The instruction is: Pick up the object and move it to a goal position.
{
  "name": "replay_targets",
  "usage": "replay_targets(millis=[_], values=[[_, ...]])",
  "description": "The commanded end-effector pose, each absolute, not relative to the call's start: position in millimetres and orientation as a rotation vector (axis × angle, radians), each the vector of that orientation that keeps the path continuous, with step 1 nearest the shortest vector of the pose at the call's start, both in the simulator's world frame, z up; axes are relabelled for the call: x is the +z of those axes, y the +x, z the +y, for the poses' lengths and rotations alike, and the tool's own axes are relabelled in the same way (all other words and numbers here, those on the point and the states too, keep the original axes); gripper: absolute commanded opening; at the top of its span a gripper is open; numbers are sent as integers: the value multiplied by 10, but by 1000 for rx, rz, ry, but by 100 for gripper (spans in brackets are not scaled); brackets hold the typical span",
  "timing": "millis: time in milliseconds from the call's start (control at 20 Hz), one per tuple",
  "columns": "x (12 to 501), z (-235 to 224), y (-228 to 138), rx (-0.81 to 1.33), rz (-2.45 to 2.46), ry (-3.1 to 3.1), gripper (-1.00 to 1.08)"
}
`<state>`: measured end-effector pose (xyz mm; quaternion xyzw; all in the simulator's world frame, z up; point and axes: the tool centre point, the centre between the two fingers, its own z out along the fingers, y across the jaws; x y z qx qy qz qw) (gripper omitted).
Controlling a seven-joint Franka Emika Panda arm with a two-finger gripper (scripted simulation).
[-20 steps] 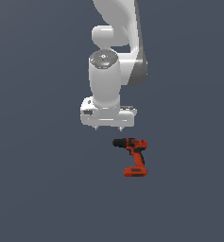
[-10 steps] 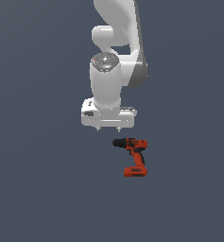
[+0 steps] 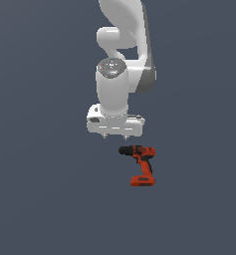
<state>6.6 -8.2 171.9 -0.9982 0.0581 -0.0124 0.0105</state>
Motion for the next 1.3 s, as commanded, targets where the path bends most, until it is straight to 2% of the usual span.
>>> replay_targets(millis=[0,1250], values=[[1689,-60,65,-39,236,-3107,68],[1162,266,16,-22,1211,-2808,68]])
